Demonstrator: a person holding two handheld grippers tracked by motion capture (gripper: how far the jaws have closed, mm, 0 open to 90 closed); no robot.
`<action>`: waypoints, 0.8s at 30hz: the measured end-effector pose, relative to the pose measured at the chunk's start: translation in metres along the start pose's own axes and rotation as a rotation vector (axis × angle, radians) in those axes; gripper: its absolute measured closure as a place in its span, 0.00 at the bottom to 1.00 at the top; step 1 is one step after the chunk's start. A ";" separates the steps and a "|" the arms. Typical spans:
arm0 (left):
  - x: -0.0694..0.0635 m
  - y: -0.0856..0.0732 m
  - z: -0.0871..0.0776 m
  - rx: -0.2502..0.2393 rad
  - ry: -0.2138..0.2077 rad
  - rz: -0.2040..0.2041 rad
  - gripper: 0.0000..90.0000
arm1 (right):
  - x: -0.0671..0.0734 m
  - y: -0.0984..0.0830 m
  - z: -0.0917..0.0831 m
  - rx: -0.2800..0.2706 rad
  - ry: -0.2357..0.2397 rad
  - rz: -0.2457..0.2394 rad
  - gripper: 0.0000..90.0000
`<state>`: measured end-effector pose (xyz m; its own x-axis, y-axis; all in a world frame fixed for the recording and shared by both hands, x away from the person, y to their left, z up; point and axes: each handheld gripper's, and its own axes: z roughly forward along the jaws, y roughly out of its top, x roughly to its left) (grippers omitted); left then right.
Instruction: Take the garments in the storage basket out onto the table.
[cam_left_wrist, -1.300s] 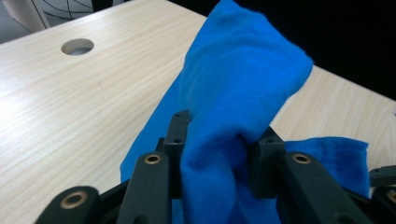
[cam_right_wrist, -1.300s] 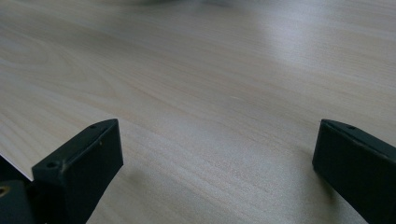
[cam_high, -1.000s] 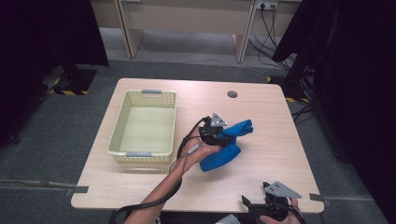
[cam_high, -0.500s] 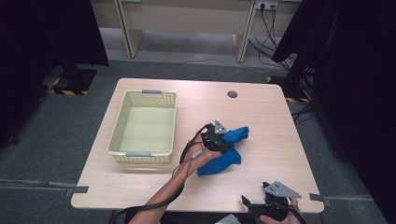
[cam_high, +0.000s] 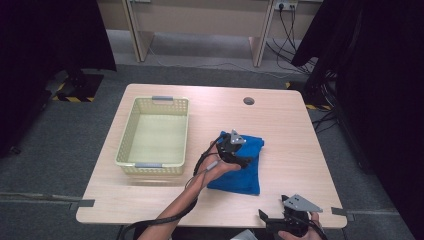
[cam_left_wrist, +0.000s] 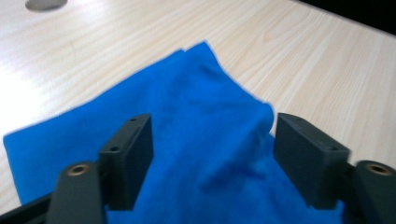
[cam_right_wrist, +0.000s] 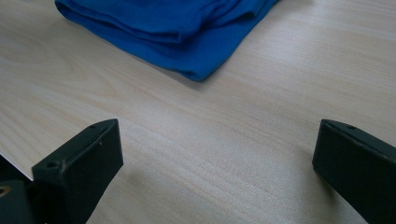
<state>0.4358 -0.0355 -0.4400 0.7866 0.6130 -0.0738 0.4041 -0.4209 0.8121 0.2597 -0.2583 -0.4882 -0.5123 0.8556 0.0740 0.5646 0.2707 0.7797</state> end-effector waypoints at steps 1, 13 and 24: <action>0.000 0.001 -0.001 -0.005 0.002 -0.005 0.29 | 0.000 0.000 0.000 0.000 0.000 -0.001 0.02; 0.005 0.005 -0.015 -0.024 0.020 -0.016 0.22 | 0.000 0.000 0.000 -0.002 0.000 -0.003 0.02; 0.009 -0.004 -0.024 -0.025 0.015 -0.040 0.20 | 0.000 0.000 0.000 -0.003 0.000 -0.001 0.02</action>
<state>0.4301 -0.0127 -0.4303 0.7627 0.6393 -0.0977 0.4233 -0.3794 0.8227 0.2599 -0.2582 -0.4884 -0.5132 0.8552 0.0729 0.5622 0.2707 0.7814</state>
